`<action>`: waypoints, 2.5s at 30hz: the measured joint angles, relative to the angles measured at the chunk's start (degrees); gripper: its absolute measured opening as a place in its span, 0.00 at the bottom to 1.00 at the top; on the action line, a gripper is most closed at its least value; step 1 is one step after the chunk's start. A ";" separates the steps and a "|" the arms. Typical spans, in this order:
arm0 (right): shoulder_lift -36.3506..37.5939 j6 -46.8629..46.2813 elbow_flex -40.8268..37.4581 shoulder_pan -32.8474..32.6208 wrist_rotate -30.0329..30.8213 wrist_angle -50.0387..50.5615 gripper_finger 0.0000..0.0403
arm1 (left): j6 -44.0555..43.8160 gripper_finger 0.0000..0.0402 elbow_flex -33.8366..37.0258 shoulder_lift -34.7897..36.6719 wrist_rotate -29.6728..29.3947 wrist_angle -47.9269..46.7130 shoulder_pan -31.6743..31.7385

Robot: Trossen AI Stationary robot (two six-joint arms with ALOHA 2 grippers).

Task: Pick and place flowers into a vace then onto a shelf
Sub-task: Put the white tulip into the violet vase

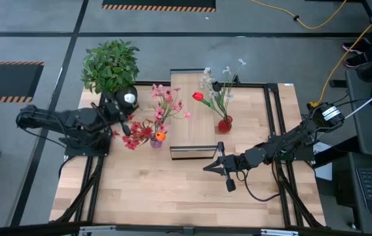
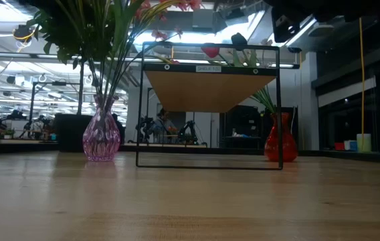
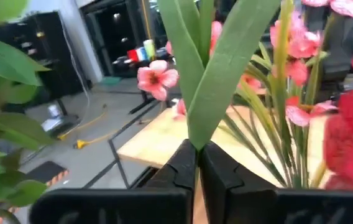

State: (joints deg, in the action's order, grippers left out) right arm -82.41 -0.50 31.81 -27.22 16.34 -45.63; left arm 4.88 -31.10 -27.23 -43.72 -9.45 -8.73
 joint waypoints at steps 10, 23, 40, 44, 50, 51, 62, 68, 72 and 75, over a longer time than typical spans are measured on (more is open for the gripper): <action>0.00 -0.71 0.00 -0.01 -0.02 0.53 0.01 | -2.35 0.01 1.69 4.90 10.15 -3.53 4.77; 0.00 -0.78 0.00 -0.47 -0.06 0.14 0.01 | -7.62 0.01 5.35 2.96 20.13 -0.11 8.15; -0.02 -0.80 0.00 -2.23 -0.06 0.18 0.01 | -8.87 0.01 14.89 6.35 30.58 12.52 8.15; -0.02 -0.80 0.00 -2.23 -0.07 0.16 0.01 | -9.82 0.01 14.89 6.22 31.88 11.21 8.15; -0.02 -0.79 0.00 -2.23 -0.07 0.13 0.01 | -11.19 0.01 14.89 4.77 31.86 10.47 8.13; -0.02 -0.78 0.00 -2.23 -0.06 0.12 0.01 | -11.21 0.01 14.89 4.48 31.87 10.44 8.13; -0.02 -0.82 0.00 -2.23 0.02 0.10 0.01 | -12.26 0.01 14.89 1.18 32.87 10.51 8.09; -0.02 -0.84 0.00 -2.23 0.02 0.09 0.01 | -12.21 0.01 14.89 -1.71 33.34 10.52 8.09; -0.02 -0.86 0.00 -2.23 0.02 0.09 0.01 | -12.21 0.01 14.89 -3.66 33.35 10.83 8.09; -0.02 -0.88 0.00 -2.23 0.02 0.10 0.01 | -12.19 0.01 14.89 -5.12 33.35 10.81 8.09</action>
State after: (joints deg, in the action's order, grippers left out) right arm -82.43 -1.39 31.81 -29.45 16.36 -45.53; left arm -7.31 -16.21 -32.36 -10.37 1.37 -0.64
